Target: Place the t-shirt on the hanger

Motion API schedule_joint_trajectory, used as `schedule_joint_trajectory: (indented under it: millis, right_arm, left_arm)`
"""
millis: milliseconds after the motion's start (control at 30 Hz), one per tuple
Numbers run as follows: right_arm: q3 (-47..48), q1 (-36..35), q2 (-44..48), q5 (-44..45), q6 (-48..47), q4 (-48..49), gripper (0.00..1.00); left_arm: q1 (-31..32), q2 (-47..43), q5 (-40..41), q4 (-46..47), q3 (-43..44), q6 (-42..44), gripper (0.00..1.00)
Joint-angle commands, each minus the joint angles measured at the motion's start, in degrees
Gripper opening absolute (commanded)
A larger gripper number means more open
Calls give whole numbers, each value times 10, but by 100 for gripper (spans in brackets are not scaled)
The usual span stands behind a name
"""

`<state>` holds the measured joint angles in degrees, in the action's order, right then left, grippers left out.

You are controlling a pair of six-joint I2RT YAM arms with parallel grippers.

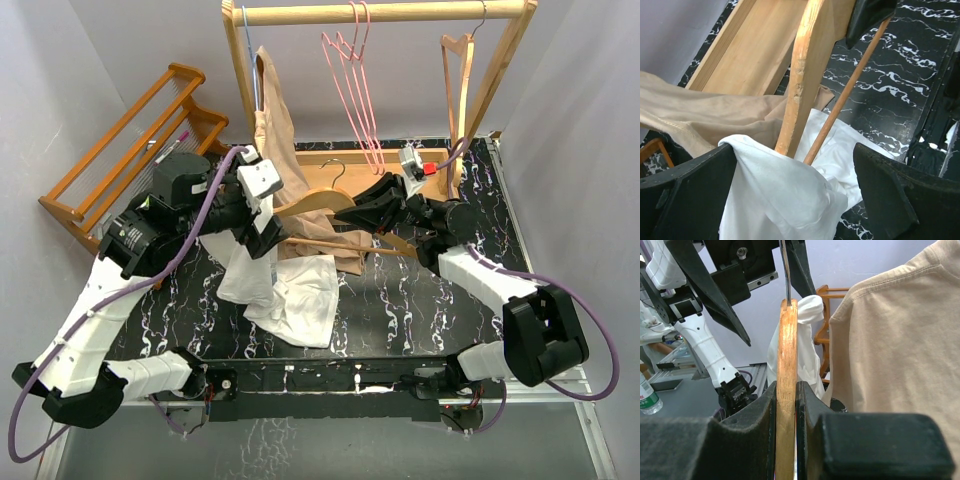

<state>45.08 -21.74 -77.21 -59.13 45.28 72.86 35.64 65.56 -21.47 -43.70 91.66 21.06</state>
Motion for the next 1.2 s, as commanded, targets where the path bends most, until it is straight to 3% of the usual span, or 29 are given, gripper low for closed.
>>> schedule_joint_trajectory:
  millis: [0, 133, 233, 333, 433, 833, 933, 1033, 1167]
  right_arm:
    - [5, -4, -9, 14, 23, 78, 8]
    - [4, -4, -2, 19, 7, 53, 8]
    - [4, -4, -2, 26, -2, 39, 8]
    - [5, -4, -18, 24, 9, 48, 8]
    - [11, -4, -34, 10, 22, 63, 8]
    - [5, -4, -14, 0, -11, 11, 8]
    - [-3, -4, 2, 0, -20, 6, 8]
    - [-7, -3, 11, 3, -19, 8, 8]
    - [-6, -3, 16, 12, -21, 8, 8]
  left_arm:
    - [0, -8, 55, 40, -17, -4, 97]
    - [0, -21, 106, 64, -15, -6, 94]
    - [-3, -36, 172, 93, -37, -29, 81]
    - [-10, -33, 171, 99, -44, -37, 80]
    - [-10, -11, 102, 114, -21, -37, 73]
    - [-10, 126, -205, 100, 119, -91, 70]
    - [-10, 142, -258, 63, 121, -77, 81]
    - [-10, 144, -248, 21, 126, -56, 96]
    - [-11, 131, -238, -40, 135, -29, 97]
